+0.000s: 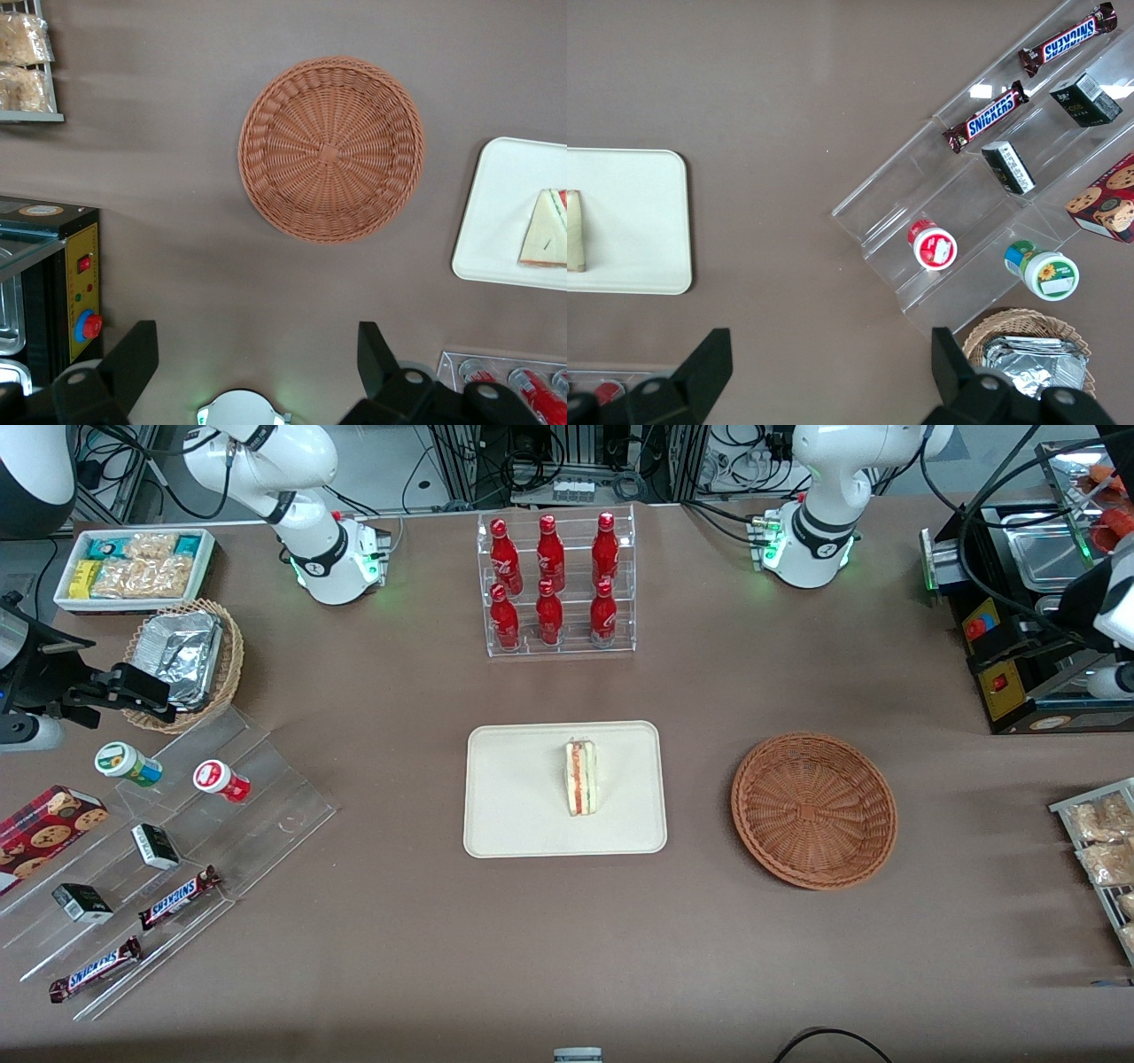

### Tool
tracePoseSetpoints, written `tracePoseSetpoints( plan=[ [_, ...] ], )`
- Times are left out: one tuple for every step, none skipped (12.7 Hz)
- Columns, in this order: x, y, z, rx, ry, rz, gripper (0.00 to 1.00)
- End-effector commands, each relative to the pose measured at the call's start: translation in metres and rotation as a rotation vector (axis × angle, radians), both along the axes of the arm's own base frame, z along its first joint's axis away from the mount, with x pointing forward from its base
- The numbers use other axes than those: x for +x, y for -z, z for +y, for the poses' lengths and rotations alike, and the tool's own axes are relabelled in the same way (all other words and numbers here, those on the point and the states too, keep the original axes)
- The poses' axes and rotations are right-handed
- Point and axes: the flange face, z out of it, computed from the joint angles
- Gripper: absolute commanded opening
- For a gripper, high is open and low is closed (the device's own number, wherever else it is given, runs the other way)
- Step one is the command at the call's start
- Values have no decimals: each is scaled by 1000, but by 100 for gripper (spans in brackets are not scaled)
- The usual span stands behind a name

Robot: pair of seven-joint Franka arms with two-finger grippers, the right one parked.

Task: Place sandwich from basket to tray

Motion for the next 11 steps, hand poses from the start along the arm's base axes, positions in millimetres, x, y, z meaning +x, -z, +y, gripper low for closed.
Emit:
tracePoseSetpoints(
  plan=[
    [-38,-3,-5,-2,20,-12,99],
    [-38,-4,-3,-3,23,-17,99],
    [-38,-4,1,-5,26,-17,99],
    [-38,-4,10,-13,59,-12,99],
    [-39,-4,14,-20,101,-10,99],
    [-40,-3,13,-16,108,-3,99],
    [-39,-4,11,-16,110,-5,99],
    [-37,-3,11,-16,104,-3,99],
    [-36,-7,13,-18,115,-14,99],
    [-31,-9,13,-20,112,-17,99],
    [-29,-8,13,-19,106,-16,99]
  ],
)
